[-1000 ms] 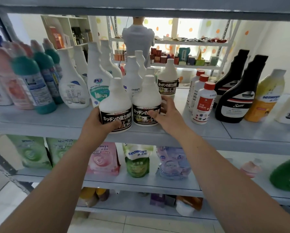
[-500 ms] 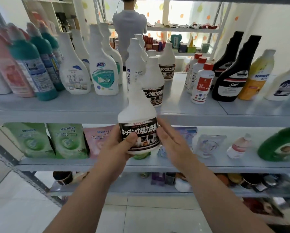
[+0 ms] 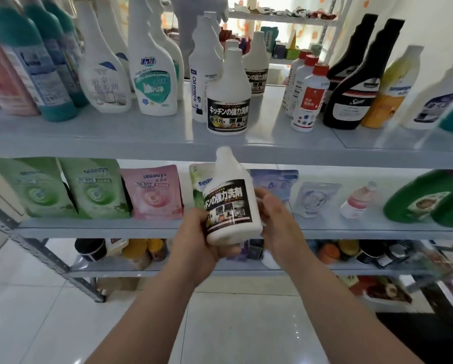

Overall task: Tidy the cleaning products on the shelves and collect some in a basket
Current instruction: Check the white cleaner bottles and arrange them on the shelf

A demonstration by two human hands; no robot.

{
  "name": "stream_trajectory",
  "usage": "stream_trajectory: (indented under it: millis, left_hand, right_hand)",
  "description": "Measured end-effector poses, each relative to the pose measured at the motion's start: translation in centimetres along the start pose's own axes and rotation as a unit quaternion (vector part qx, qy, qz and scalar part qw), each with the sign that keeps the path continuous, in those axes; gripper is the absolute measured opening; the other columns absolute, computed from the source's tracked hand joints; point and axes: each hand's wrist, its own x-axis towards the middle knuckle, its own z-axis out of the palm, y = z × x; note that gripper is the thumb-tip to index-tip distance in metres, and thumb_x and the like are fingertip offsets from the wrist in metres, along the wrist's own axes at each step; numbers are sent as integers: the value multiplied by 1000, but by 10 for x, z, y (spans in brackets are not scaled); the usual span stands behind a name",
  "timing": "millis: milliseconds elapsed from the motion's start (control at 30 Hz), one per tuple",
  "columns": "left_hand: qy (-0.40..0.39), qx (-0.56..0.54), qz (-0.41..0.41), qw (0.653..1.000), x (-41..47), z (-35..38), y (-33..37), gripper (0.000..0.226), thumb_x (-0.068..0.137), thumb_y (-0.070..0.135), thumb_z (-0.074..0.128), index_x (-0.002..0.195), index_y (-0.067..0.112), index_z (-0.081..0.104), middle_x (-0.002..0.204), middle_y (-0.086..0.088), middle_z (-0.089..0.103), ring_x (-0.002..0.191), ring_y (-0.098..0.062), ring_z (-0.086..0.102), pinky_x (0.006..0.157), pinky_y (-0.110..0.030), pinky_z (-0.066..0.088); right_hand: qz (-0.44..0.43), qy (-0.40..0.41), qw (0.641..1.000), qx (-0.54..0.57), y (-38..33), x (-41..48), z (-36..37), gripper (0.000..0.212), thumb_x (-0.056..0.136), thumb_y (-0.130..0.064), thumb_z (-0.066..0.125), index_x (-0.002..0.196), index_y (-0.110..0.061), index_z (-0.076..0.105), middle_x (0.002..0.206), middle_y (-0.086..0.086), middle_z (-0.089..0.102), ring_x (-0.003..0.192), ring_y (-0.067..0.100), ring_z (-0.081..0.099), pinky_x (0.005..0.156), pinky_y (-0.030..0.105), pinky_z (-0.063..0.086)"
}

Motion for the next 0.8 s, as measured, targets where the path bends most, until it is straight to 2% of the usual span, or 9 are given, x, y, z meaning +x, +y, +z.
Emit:
stream_trajectory:
  millis: [100, 267, 300, 367, 467, 533, 667, 733, 800]
  left_hand:
    - [-4, 10, -64, 998, -7, 14, -12, 37, 100, 26, 38, 100, 3, 67, 71, -15, 67, 53, -28, 63, 34, -24, 42]
    - [-37, 189, -95, 977, 3, 22, -24, 53, 110, 48, 29, 117, 8, 64, 86, -25, 70, 59, -29, 62, 40, -25, 44]
    - [-37, 208, -90, 973, 5, 23, -26, 50, 109, 50, 35, 122, 10, 63, 95, -26, 73, 68, -30, 66, 45, -30, 50]
    - [-58, 216, -70, 972, 9, 26, -33, 44, 101, 47, 56, 129, 13, 59, 112, -20, 75, 89, -31, 73, 65, -38, 61]
    - [-99, 298, 7, 949, 18, 29, -43, 61, 78, 32, 81, 133, 21, 56, 121, -7, 73, 111, -26, 71, 91, -45, 61]
    - [-80, 360, 67, 927, 25, 34, -45, 75, 68, 28, 87, 136, 26, 54, 120, 1, 73, 110, -22, 71, 89, -43, 61]
    - [-38, 425, 164, 889, 35, 46, -50, 95, 53, 36, 88, 138, 44, 47, 123, 26, 58, 103, 9, 63, 73, -15, 57]
    - [-24, 448, 203, 870, 41, 56, -55, 95, 55, 32, 89, 134, 55, 42, 129, 26, 39, 105, 18, 52, 70, -6, 53]
    - [-17, 452, 229, 862, 46, 63, -58, 93, 59, 27, 89, 130, 62, 41, 129, 23, 38, 108, 14, 52, 71, -9, 54]
  right_hand:
    - [109, -30, 993, 44, 3, 1, -1, 67, 83, -75, 52, 122, -26, 75, 123, 12, 74, 115, 33, 67, 93, 44, 52]
    - [145, -17, 983, 110, 12, 5, -23, 42, 78, -68, 66, 100, -36, 82, 106, 9, 79, 92, 26, 76, 71, 39, 60]
    - [126, -22, 985, 114, 11, 6, -28, 39, 78, -57, 72, 110, -35, 78, 109, 9, 78, 97, 27, 76, 74, 43, 62]
    - [81, -27, 993, 83, 8, 8, -42, 62, 72, -41, 78, 131, -32, 63, 117, 9, 75, 106, 29, 73, 82, 46, 61]
    - [19, -87, 996, 13, 2, 10, -63, 75, 67, -26, 82, 136, -43, 56, 123, 4, 71, 114, 26, 70, 85, 38, 60]
    - [-23, -129, 991, -37, -3, 12, -75, 84, 67, -18, 85, 141, -40, 52, 133, 3, 65, 123, 24, 65, 90, 37, 58]
    - [-69, -171, 979, -90, -9, 20, -94, 93, 68, -15, 89, 147, -33, 43, 143, -3, 57, 135, 23, 56, 104, 38, 52]
    - [-84, -179, 974, -108, -12, 26, -105, 94, 70, -16, 90, 148, -34, 41, 146, -3, 54, 138, 24, 53, 109, 41, 50]
    - [-88, -186, 971, -118, -16, 36, -117, 93, 73, -18, 90, 150, -35, 41, 146, -3, 54, 139, 24, 52, 110, 43, 49]
